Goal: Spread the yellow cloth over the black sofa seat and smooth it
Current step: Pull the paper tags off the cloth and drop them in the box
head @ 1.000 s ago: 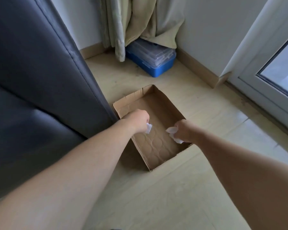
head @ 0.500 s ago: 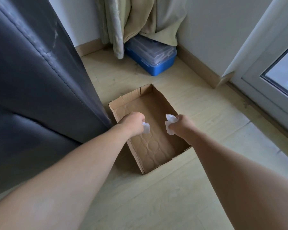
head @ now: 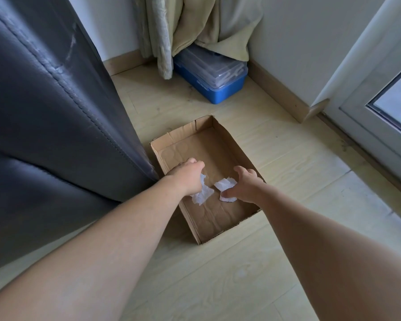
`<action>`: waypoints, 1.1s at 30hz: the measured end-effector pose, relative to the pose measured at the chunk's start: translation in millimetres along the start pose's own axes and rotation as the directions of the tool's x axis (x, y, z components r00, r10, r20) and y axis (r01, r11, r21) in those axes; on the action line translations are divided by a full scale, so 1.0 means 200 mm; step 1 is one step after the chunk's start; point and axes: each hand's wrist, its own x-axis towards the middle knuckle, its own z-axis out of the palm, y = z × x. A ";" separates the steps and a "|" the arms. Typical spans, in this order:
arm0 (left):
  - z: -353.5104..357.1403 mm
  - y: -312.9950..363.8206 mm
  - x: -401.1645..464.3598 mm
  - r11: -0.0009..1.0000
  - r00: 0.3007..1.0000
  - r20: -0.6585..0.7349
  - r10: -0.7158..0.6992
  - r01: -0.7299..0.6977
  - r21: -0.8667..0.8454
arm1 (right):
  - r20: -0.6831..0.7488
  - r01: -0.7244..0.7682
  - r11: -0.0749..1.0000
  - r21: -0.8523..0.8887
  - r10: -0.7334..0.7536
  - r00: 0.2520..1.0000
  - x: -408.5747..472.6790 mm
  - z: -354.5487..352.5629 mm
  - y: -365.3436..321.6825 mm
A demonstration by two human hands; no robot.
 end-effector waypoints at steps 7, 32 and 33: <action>-0.02 -0.03 -0.02 0.999 1.000 0.023 0.008 -0.009 0.031 | -0.030 0.010 0.999 -0.039 -0.012 0.999 0.01 0.01 -0.02; -2.47 0.65 -1.89 0.988 0.996 0.067 -0.054 0.063 -0.138 | -0.065 0.020 0.985 -0.171 -0.032 0.997 -2.32 -1.67 -1.16; -2.59 0.67 -2.03 0.986 0.996 0.058 -0.067 0.075 -0.151 | -0.066 0.028 0.985 -0.170 -0.040 0.997 -2.46 -1.74 -1.23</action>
